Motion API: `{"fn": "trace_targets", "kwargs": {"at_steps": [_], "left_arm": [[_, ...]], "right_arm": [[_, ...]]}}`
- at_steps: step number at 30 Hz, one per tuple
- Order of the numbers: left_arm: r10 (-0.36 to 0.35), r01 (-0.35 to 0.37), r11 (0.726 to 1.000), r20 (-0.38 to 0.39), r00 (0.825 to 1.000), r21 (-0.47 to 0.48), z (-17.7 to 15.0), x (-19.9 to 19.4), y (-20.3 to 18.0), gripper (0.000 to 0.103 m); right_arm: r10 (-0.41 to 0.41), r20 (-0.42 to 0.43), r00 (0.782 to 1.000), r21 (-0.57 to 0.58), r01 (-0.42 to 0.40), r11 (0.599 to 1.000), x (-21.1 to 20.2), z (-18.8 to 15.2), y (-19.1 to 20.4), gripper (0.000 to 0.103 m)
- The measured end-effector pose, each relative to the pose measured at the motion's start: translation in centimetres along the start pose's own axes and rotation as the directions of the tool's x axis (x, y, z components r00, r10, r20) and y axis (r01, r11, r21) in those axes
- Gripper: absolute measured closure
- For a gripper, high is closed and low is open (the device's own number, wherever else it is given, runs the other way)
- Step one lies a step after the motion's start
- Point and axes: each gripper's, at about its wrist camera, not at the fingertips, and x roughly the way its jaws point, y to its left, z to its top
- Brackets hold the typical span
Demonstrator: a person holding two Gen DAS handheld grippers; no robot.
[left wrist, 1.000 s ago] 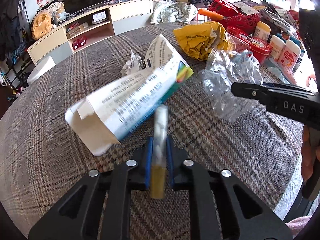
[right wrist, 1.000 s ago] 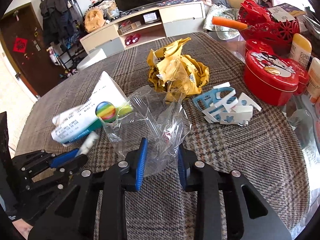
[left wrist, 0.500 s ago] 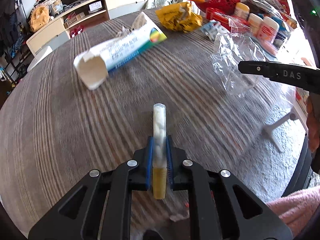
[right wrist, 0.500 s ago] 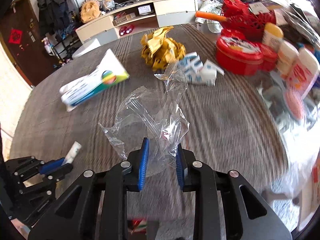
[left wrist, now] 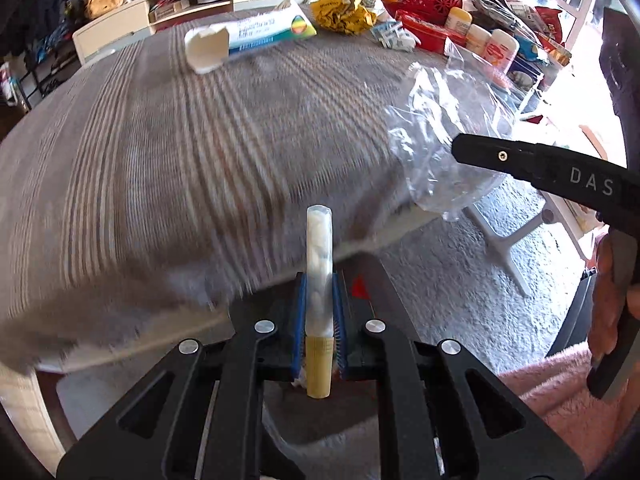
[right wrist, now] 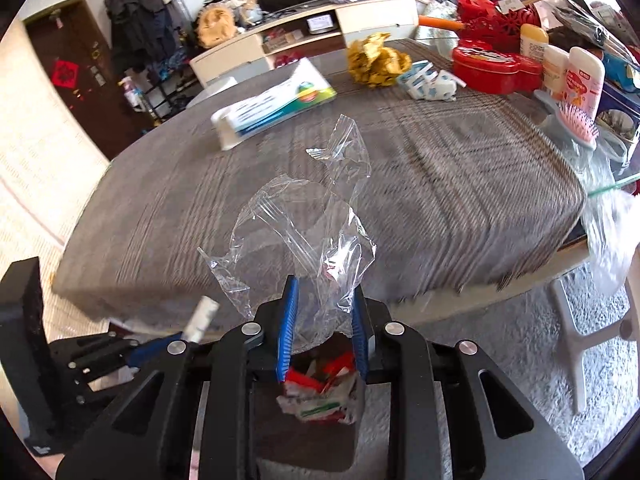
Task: Collect trash
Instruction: 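Carry the plastic bag and white tube down over the grey bin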
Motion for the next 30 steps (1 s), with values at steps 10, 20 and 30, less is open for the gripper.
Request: {"fn": "trace_targets", "kwargs": {"at_steps": [10,20,30], "left_arm": [[-0.017,0.012,0.994,-0.054,0.998,-0.107,-8.2,1.4,0.3,0.092],[-0.024,0.008,0.99,-0.113,0.993,-0.143,-12.1,6.5,0.2,0.092],[-0.065,0.031,0.982,-0.177,0.982,-0.188,-11.4,10.7,1.0,0.091]], "right_arm": [[0.01,-0.116,0.993,-0.03,-0.014,0.999,1.8,-7.9,1.6,0.077],[0.005,-0.268,0.963,0.04,0.005,0.999,7.9,-12.5,0.7,0.077],[-0.01,-0.345,0.938,0.058,0.032,0.998,12.3,-13.0,0.2,0.075]]}}
